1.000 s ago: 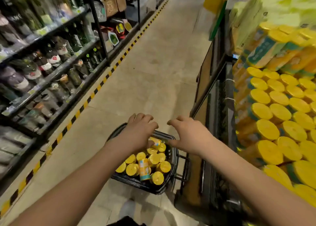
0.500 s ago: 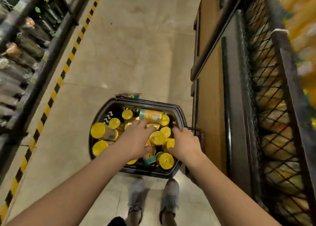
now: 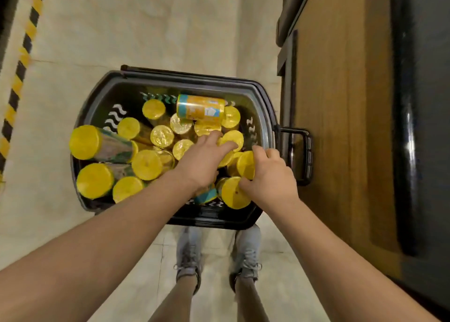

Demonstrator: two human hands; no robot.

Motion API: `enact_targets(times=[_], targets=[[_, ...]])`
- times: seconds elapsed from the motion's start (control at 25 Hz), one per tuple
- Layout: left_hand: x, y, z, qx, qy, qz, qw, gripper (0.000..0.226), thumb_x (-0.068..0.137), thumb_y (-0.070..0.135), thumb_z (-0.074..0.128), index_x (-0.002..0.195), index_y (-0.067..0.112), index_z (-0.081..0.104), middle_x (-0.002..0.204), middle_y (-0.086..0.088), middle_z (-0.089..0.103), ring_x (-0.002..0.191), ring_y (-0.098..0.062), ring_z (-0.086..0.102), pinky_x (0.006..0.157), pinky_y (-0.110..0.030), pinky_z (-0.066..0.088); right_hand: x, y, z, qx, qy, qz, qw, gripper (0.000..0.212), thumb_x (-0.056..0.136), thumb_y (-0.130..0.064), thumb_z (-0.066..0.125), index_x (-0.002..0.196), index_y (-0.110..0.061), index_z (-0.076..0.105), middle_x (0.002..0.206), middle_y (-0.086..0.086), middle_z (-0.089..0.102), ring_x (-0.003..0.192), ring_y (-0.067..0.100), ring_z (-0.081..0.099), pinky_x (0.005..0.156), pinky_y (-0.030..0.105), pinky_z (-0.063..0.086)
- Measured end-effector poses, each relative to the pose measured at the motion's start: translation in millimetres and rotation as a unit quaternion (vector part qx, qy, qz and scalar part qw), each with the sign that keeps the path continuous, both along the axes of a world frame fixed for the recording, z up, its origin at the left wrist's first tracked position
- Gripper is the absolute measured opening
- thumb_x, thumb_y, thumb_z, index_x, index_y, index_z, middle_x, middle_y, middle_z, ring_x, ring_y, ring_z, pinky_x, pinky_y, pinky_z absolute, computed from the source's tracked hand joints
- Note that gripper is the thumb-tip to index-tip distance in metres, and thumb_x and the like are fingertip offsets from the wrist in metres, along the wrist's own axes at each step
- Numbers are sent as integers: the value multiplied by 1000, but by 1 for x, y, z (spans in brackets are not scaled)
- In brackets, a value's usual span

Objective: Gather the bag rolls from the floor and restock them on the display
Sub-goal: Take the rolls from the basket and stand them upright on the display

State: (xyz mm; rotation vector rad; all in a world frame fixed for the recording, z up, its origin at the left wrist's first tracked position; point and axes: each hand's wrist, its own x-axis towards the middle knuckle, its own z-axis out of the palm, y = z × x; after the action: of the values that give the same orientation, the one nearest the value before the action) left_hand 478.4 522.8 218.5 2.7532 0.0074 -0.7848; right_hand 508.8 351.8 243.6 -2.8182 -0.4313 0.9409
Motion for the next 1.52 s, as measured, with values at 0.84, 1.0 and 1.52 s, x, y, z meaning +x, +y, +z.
enact_targets(times=[0.84, 1.0, 1.52], targets=[[17, 59, 447, -216, -313, 80, 921, 74, 68, 48, 80, 134, 24, 56, 129, 7, 58, 119, -10, 54, 102, -31, 47, 60, -4, 444, 155, -136, 14, 978, 82, 59, -55, 74, 133, -30, 48, 123, -1, 59, 115, 24, 58, 91, 38, 50], [22, 30, 561, -303, -330, 67, 892, 65, 73, 40, 88, 131, 37, 60, 126, 20, 58, 114, 5, 56, 96, -19, 47, 38, -55, 570, 267, -185, -53, 944, 73, 77, -40, 80, 142, -30, 48, 132, -8, 57, 117, 14, 56, 93, 30, 46], [38, -239, 690, -402, -348, 64, 844, 64, 67, 50, 84, 128, 42, 63, 118, 18, 68, 104, 6, 65, 84, -24, 59, 30, -338, 682, 483, -301, -112, 815, 71, 67, -59, 84, 130, -43, 56, 122, -23, 63, 109, -4, 59, 83, 20, 51]])
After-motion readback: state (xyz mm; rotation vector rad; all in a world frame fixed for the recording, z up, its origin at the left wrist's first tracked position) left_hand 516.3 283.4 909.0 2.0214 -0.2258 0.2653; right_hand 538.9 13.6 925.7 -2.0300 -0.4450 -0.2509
